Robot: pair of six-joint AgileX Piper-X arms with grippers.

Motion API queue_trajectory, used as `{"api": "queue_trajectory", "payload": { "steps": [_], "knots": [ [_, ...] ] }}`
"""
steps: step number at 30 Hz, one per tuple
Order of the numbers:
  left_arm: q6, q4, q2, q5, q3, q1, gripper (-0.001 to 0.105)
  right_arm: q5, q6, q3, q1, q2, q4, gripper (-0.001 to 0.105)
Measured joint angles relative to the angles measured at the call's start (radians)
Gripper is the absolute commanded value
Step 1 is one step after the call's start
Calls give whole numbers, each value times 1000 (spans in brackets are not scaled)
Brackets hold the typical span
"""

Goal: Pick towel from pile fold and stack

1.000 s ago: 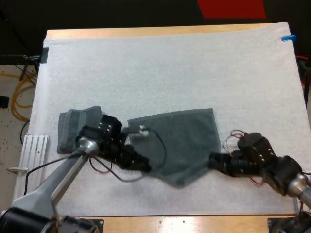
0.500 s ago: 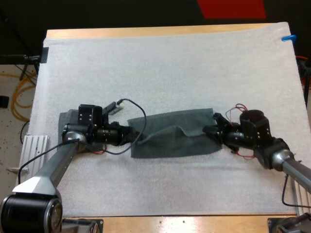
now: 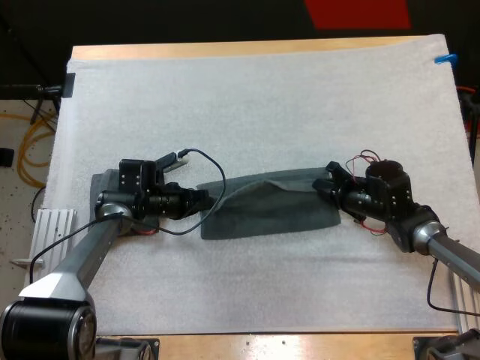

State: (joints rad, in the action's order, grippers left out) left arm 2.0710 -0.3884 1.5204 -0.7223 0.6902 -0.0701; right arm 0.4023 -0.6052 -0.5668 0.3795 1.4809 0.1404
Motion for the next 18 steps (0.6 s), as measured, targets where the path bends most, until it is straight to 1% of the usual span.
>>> {"api": "queue_trajectory", "payload": {
  "steps": [4,6,8,9,11,12,13,14,15,16,18],
  "knots": [
    [-6,0,0,2,0,0,0,-4,-9,0,0,0,0,0],
    [-6,0,0,2,0,0,0,-4,-27,0,0,0,0,3],
    [-6,0,0,2,0,0,2,-3,-54,0,0,0,0,15],
    [-6,0,0,2,0,0,5,-2,-59,0,0,0,0,22],
    [-6,6,0,-1,0,0,15,-2,-80,0,0,0,6,45],
    [-7,12,0,-12,0,0,18,-2,-95,0,0,0,13,52],
    [-8,19,0,-21,0,0,24,-2,-109,0,0,0,25,65],
    [-8,25,0,-26,0,0,29,-2,-124,0,0,0,42,73],
    [-8,29,0,-26,2,0,31,0,-146,0,0,0,67,76],
    [-8,31,0,-27,6,0,34,5,-167,-1,0,0,91,77],
    [-16,32,0,-28,14,0,36,12,-187,-9,0,-3,127,75]
  ]
}}
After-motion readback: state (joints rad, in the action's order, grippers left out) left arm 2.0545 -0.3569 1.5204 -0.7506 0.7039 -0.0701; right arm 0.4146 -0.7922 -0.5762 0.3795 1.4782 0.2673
